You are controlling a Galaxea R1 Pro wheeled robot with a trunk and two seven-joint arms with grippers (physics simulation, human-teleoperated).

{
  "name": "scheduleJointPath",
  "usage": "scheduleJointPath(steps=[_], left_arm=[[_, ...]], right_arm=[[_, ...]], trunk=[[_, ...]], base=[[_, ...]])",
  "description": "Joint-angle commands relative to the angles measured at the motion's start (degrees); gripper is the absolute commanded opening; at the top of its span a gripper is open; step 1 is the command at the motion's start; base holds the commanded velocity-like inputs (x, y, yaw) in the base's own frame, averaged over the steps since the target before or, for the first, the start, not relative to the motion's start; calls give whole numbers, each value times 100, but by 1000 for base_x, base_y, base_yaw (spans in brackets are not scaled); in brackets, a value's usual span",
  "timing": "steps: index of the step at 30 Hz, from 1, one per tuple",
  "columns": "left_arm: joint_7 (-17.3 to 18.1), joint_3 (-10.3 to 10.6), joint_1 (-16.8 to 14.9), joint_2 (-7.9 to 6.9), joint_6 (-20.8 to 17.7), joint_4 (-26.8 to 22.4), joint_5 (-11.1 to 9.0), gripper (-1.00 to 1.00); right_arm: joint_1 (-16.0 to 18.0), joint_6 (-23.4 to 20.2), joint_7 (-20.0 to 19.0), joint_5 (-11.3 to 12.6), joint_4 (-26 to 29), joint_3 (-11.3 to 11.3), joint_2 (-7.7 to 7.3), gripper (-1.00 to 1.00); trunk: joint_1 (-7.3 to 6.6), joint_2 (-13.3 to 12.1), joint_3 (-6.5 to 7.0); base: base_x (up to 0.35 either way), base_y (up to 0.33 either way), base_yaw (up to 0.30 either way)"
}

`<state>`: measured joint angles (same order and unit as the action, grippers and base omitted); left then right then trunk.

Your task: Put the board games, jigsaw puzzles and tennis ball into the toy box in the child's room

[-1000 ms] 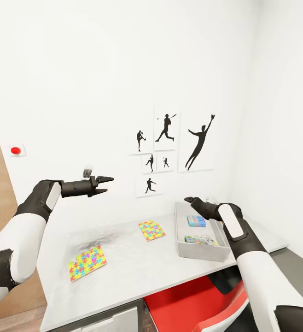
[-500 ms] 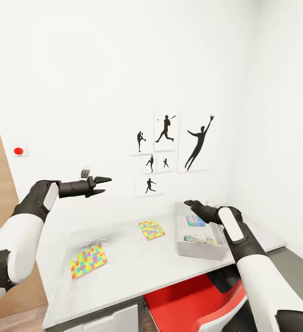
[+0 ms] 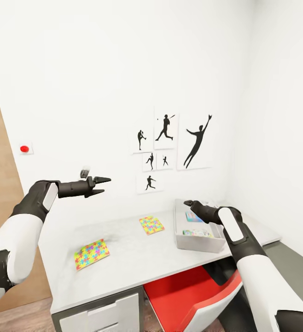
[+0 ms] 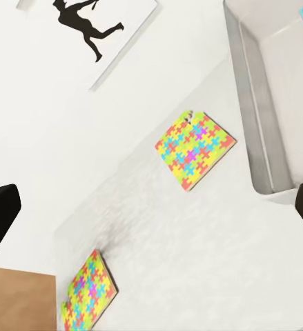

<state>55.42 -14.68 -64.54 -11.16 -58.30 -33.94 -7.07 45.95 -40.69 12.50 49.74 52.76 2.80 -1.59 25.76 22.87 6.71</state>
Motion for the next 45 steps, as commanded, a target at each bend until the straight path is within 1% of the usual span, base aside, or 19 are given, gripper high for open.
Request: scheduleJointPath(steps=[1,22,30,37,45], left_arm=[[4,-8,-2,0,-32,3,-14,100],[4,-6,3,0,-24,7,-13,100],[4,-8,15,0,-25,3,-13,100],[4,-8,20,0,-18,3,-13,100],[4,-11,20,0,-21,4,-13,100]], right_arm=[[1,-17,50,61,6,2,0,100],[9,-18,50,62,6,-4,0,100],[8,-12,50,61,6,-11,2,100],[8,-8,50,54,6,-25,9,100],[8,-1,53,54,6,-42,21,100]], trunk=[[2,5,-12],[2,5,-207],[2,5,-282],[2,5,-348],[2,5,-419]], base=[[-9,0,0],[-5,0,0],[-137,61,0],[-45,26,4],[-136,109,115]])
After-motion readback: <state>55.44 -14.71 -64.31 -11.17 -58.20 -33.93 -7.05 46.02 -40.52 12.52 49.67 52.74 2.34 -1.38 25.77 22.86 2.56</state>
